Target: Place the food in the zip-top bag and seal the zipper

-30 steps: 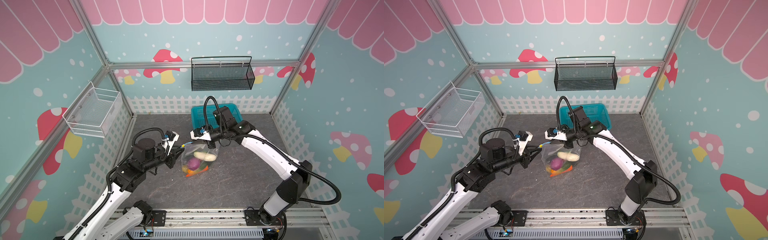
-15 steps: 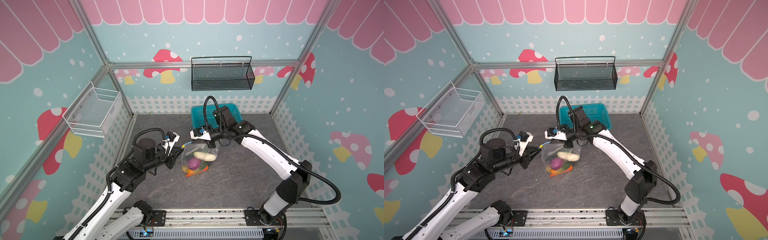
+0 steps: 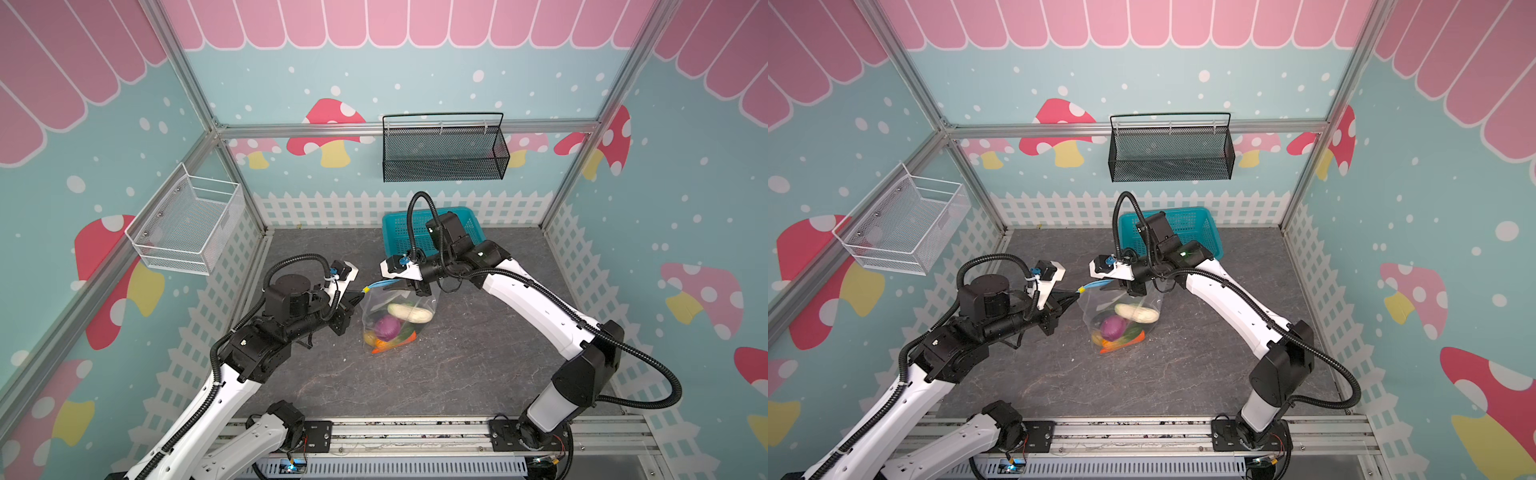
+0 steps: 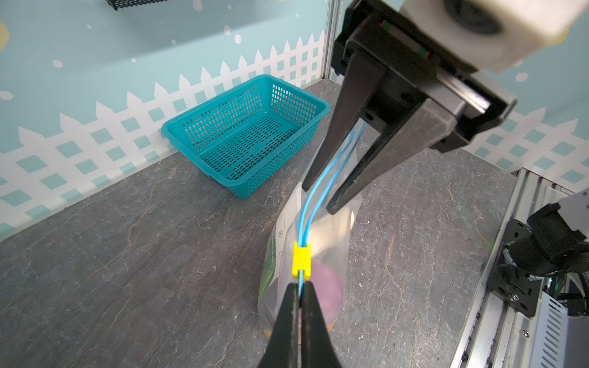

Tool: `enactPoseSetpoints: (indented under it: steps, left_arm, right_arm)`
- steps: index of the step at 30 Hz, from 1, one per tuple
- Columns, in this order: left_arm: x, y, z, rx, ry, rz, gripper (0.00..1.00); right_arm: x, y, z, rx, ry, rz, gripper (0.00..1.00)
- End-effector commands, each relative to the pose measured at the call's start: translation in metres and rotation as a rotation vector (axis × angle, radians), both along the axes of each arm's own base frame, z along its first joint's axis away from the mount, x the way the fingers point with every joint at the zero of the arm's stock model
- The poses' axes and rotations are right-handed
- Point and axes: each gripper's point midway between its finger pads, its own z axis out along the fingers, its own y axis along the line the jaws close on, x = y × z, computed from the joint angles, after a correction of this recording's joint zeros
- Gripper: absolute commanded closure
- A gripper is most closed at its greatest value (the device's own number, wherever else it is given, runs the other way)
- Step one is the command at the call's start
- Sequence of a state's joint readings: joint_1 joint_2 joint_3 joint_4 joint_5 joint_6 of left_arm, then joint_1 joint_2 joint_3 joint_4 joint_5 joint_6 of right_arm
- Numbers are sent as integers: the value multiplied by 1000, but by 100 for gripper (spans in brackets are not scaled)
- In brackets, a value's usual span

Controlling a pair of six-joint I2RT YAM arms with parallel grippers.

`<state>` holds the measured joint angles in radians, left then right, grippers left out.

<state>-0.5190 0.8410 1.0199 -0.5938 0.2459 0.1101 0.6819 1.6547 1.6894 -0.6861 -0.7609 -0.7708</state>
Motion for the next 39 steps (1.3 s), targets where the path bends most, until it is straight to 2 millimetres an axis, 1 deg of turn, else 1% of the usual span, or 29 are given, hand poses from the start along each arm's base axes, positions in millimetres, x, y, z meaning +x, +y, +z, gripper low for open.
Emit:
enactPoseSetpoints:
  steps: [1, 2, 6, 11, 13, 15, 20, 21, 24, 30, 37, 39]
  left_arm:
    - [4, 0, 18, 4, -65, -7, 100]
    - [4, -1, 21, 2, -74, -12, 100]
    - [4, -5, 28, -5, -96, -34, 100]
    - [4, -8, 32, -7, -107, -52, 100]
    - [4, -8, 34, -9, -112, -52, 100]
    - [4, -8, 35, -11, -115, -52, 100]
    - [4, -6, 35, -10, -115, -43, 100]
    - [5, -6, 35, -10, -119, -41, 100]
    - [5, -5, 34, -7, -119, -38, 100]
    - [8, -4, 35, 0, -129, -22, 100]
    - [15, 5, 34, 11, -139, 40, 100]
    - [19, 11, 34, 12, -152, 85, 100]
  right_arm:
    - [-13, 6, 16, 60, 36, 75, 61]
    - [-13, 9, 19, 72, 57, 78, 57]
    - [-11, 20, 25, 93, 128, 94, 52]
    - [-13, 31, 28, 97, 137, 120, 52]
    - [-16, 33, 29, 101, 135, 130, 55]
    - [-18, 35, 30, 102, 132, 140, 66]
    - [-22, 36, 31, 99, 124, 150, 86]
    - [-22, 36, 31, 98, 121, 151, 87]
    - [-22, 36, 30, 92, 116, 147, 91]
    - [-18, 34, 26, 70, 102, 121, 93]
    - [-12, 30, 26, 45, 65, 81, 96]
    - [-10, 29, 25, 36, 60, 66, 96]
